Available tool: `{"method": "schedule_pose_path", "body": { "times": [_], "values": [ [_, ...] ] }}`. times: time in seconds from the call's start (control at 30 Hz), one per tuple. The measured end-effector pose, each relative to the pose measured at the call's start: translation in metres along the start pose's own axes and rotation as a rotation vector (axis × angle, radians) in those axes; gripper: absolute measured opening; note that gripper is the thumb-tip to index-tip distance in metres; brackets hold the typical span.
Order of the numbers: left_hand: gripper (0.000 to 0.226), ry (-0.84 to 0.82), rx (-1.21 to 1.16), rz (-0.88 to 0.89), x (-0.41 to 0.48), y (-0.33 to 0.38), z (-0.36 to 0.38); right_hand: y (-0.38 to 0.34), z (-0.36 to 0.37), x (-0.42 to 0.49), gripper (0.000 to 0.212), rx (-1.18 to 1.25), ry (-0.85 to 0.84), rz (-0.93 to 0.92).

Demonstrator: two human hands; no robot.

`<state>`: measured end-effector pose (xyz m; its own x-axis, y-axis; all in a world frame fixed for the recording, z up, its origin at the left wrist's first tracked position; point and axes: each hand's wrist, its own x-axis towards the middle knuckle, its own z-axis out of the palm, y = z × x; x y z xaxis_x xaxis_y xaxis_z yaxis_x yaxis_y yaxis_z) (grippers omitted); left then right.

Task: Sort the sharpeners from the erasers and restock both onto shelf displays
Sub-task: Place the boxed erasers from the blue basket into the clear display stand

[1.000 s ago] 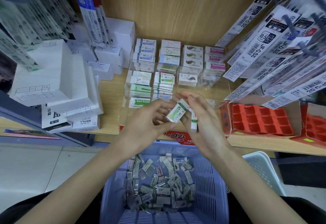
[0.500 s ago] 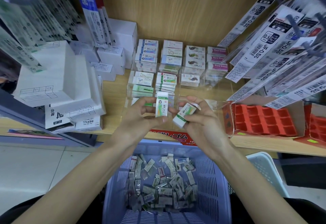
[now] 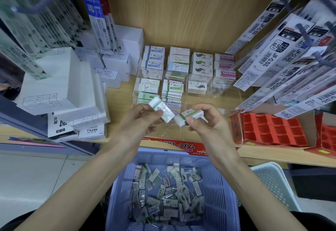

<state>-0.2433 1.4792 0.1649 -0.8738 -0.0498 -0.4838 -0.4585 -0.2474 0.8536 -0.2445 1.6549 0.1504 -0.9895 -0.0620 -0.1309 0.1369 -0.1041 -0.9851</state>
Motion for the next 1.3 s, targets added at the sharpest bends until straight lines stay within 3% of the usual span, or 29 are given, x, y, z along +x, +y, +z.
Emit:
{"method": "schedule_pose_path", "body": {
  "times": [0.2,0.37,0.43,0.6,0.8,0.97,1.07,1.17,1.3],
  "values": [
    [0.037,0.006,-0.049,0.072,0.000,0.004,-0.003,-0.009,0.001,0.000,0.030,-0.067,-0.024,-0.094],
    [0.024,-0.077,-0.147,0.006,-0.002,0.005,0.005,-0.013,0.006,0.002,0.038,-0.099,-0.001,-0.217],
    [0.018,-0.101,-0.230,-0.018,-0.001,0.007,0.008,-0.012,0.011,0.005,0.045,-0.196,-0.033,-0.256],
    [0.016,-0.087,-0.246,-0.026,0.001,0.006,0.007,-0.002,0.018,0.010,0.031,-0.499,-0.065,-0.336],
    [0.015,-0.066,0.005,-0.008,0.004,-0.004,0.006,0.012,0.007,0.015,0.030,-0.925,-0.130,-0.559],
    [0.020,-0.020,0.399,0.243,0.011,0.008,0.000,-0.007,-0.004,0.042,0.031,-0.940,0.019,-0.431],
    [0.018,0.090,0.359,0.280,0.016,0.016,-0.004,-0.011,-0.001,0.069,0.034,-1.103,0.017,-0.339],
    [0.018,0.069,0.368,0.284,0.016,0.016,-0.004,-0.011,0.012,0.083,0.040,-1.266,-0.080,-0.322],
    [0.019,0.060,0.389,0.322,0.016,0.015,-0.006,-0.012,0.015,0.092,0.032,-1.314,-0.161,-0.331]
  ]
}}
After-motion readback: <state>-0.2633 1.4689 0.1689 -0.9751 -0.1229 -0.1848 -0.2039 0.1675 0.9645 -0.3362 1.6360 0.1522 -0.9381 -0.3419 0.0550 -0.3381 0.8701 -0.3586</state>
